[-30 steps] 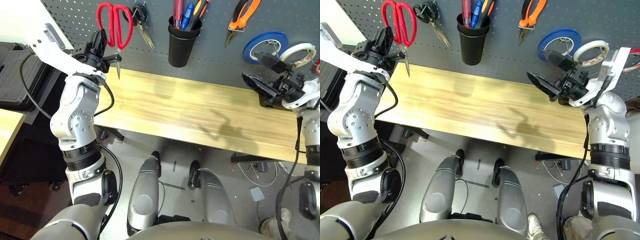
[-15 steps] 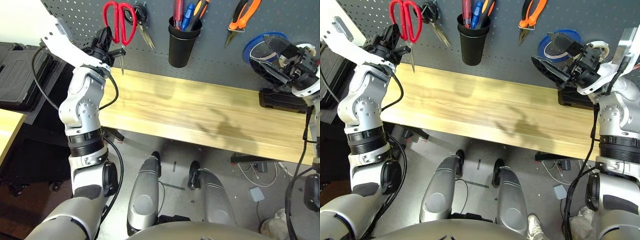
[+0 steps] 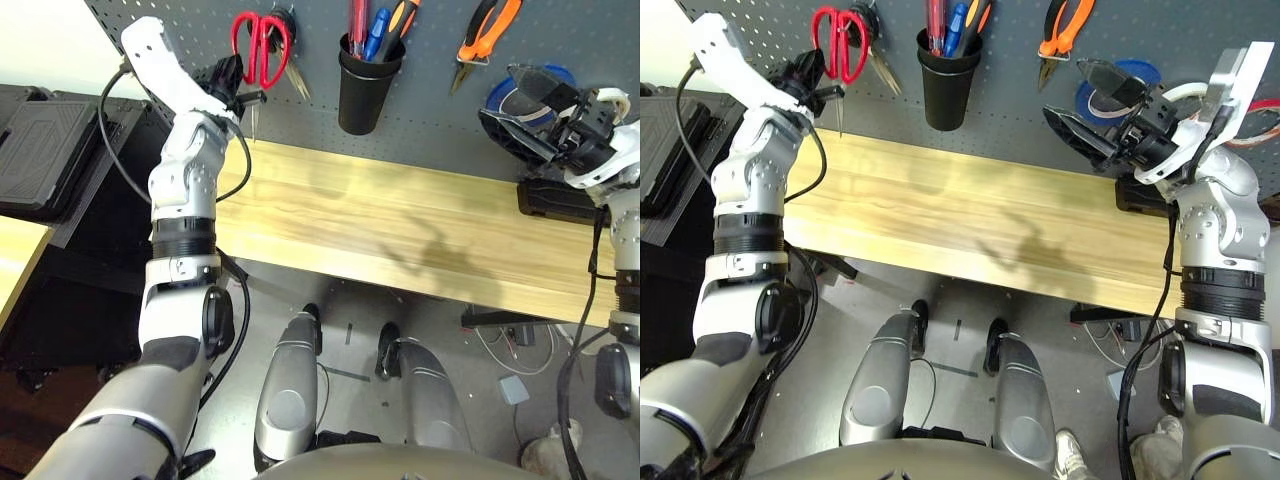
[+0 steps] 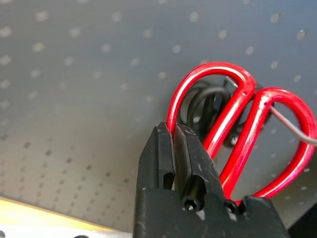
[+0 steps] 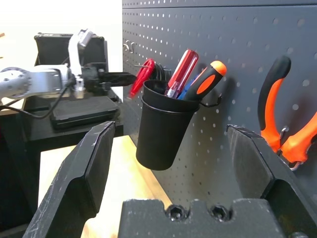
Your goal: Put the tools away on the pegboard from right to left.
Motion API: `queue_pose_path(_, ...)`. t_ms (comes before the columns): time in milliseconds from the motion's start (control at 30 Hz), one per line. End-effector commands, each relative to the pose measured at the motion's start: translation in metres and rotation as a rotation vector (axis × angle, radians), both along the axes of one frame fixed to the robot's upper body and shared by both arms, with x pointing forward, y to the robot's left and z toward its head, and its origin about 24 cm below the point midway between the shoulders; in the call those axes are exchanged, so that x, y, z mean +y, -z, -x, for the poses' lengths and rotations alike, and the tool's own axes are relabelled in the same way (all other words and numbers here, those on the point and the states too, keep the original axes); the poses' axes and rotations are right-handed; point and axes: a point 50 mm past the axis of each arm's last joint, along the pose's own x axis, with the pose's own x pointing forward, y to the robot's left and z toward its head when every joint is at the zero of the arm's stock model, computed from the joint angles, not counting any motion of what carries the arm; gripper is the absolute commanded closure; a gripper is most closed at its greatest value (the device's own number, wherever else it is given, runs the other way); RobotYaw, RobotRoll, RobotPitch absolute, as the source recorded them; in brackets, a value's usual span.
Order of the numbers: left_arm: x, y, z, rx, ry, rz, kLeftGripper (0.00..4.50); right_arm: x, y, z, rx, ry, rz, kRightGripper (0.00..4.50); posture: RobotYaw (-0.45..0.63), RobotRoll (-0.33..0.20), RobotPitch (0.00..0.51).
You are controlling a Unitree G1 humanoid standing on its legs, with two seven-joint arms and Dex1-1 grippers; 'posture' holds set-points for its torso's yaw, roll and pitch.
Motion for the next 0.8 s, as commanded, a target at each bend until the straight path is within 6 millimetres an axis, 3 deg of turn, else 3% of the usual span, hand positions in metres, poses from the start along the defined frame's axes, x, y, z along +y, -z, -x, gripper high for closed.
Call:
queue_pose_path(33, -0.003, 0.022, -0.006, 0.069, 0.013, -0.106, 3.57, 0.005, 0.002, 0.0, -0.022, 0.01, 0.039, 0.0, 0.14, 0.0, 0.256)
queue_pose_path(300, 0.009, 0.057, 0.01, 0.065, -0.001, -0.19, 0.47, 0.011, 0.013, -0.002, -0.004, 0.036, 0.004, 0.0, 0.15, 0.0, 0.258)
queue_pose_path(367, 0.012, 0.069, 0.019, 0.081, -0.001, -0.202, 0.02, 0.011, 0.019, -0.003, 0.011, 0.055, 0.0, 0.0, 0.16, 0.0, 0.26)
queue_pose_path(567, 0.021, 0.107, 0.053, 0.154, -0.002, -0.176, 0.02, 0.002, 0.051, -0.007, 0.119, 0.229, -0.004, 0.0, 0.18, 0.0, 0.265)
queue_pose_path(800, 0.032, 0.143, 0.085, 0.187, -0.064, -0.229, 0.02, -0.019, 0.096, -0.009, 0.256, 0.622, -0.039, 0.0, 0.17, 0.0, 0.255)
